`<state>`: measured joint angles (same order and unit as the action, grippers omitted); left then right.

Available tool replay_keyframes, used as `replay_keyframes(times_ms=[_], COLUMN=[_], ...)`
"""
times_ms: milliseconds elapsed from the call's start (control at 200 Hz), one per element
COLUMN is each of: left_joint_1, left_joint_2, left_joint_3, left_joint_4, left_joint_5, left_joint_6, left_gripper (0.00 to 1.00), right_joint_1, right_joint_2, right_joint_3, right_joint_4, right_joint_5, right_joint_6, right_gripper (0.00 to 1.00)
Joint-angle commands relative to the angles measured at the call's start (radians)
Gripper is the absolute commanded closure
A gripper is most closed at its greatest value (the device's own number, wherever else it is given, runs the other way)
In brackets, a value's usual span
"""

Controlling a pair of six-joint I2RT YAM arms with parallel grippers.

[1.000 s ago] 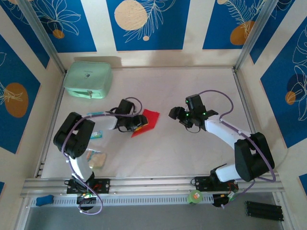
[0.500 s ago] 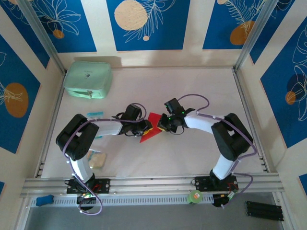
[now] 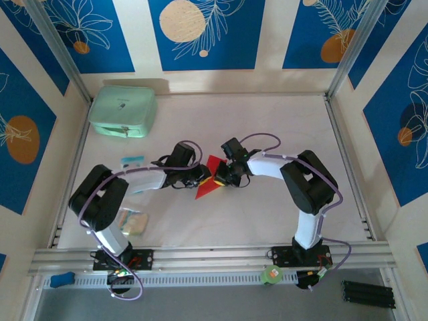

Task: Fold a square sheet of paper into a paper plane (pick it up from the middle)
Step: Move the paper to the center of the table, then fold the wing for the fifth time at the center of the table.

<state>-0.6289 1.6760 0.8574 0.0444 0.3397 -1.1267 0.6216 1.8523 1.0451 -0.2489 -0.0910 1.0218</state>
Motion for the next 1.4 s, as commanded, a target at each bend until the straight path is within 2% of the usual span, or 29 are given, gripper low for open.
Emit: replay_keyframes(times_ms=[0, 145, 250, 425, 620, 780, 925, 1146, 1396], left_joint_1=[-0.001, -0.002, -0.001, 0.000, 0.001, 0.000, 0.002, 0.003, 0.004], left_joint_2=[-0.020, 0.003, 0.020, 0.061, 0.082, 0.079, 0.081, 0.084, 0.076], left_joint_3=[-0.034, -0.031, -0.005, 0.017, 0.016, -0.002, -0.027, -0.030, -0.032], left_joint_4=[-0.024, -0.091, -0.147, -0.156, -0.150, -0.147, -0.130, -0.135, -0.139], left_joint_5=[0.018, 0.000, -0.052, -0.091, -0.102, -0.112, -0.102, -0.092, -0.084], left_joint_6=[0.046, 0.084, 0.120, 0.138, 0.132, 0.105, 0.048, 0.028, 0.027], left_gripper=[0.75, 0.79, 0.80, 0.84, 0.85, 0.85, 0.85, 0.85, 0.86], right_joint_1=[-0.001, -0.006, -0.011, -0.020, -0.037, -0.058, -0.068, -0.068, -0.065], right_joint_2=[0.037, 0.039, 0.029, -0.012, -0.122, -0.199, -0.239, -0.202, -0.144], right_joint_3=[0.010, 0.012, 0.010, 0.002, -0.028, -0.138, -0.233, -0.213, -0.162], right_joint_4=[-0.058, -0.058, -0.050, 0.013, 0.094, 0.109, 0.129, 0.110, 0.094], right_joint_5=[-0.001, -0.007, -0.013, -0.061, -0.087, -0.026, 0.021, 0.023, 0.018], right_joint_6=[0.000, -0.002, -0.005, -0.027, -0.019, 0.064, 0.147, 0.156, 0.143], right_gripper=[0.96, 0.96, 0.96, 0.93, 0.80, 0.65, 0.60, 0.61, 0.73])
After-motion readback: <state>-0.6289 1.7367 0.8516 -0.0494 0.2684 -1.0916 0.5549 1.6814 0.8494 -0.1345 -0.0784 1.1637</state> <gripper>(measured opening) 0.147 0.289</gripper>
